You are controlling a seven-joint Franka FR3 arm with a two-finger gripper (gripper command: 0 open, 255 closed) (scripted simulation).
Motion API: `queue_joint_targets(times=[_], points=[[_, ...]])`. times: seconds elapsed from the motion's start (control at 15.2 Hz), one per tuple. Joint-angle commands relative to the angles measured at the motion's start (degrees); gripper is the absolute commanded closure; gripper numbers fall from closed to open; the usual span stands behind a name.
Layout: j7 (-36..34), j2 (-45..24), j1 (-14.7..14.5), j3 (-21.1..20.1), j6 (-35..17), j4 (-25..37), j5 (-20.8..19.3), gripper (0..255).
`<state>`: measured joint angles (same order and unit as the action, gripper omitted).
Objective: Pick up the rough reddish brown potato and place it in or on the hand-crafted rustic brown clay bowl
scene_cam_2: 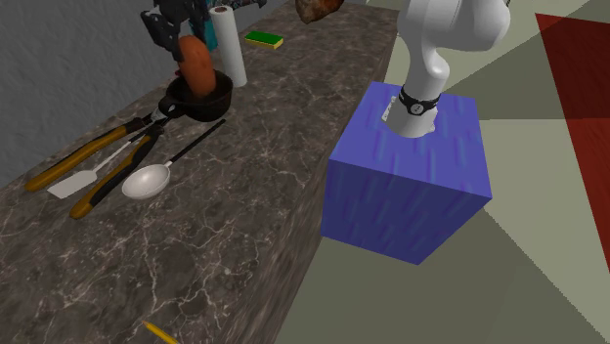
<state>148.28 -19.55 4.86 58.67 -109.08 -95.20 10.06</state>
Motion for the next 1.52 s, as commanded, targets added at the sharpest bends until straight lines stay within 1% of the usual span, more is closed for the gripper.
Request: queue_joint_targets(times=[0.0, 0.53, 0.99, 1.06, 1.39, 1.45], points=[[0.02, -0.36, -0.02, -0.24, -1.43, -1.19, 0.35, 255], [0.64, -1.94, 0.39, -1.27, -6.67, -5.48, 1.94, 255], [0.64, -1.94, 0.39, -1.27, -6.67, -5.48, 1.94, 255], [0.64, -1.94, 0.38, -1.27, -6.68, -5.49, 1.94, 0], [0.64, -1.94, 0.39, -1.27, -6.67, -5.48, 1.94, 0], [0.16, -1.19, -0.10, -0.82, -5.04, -4.34, 1.20, 0]])
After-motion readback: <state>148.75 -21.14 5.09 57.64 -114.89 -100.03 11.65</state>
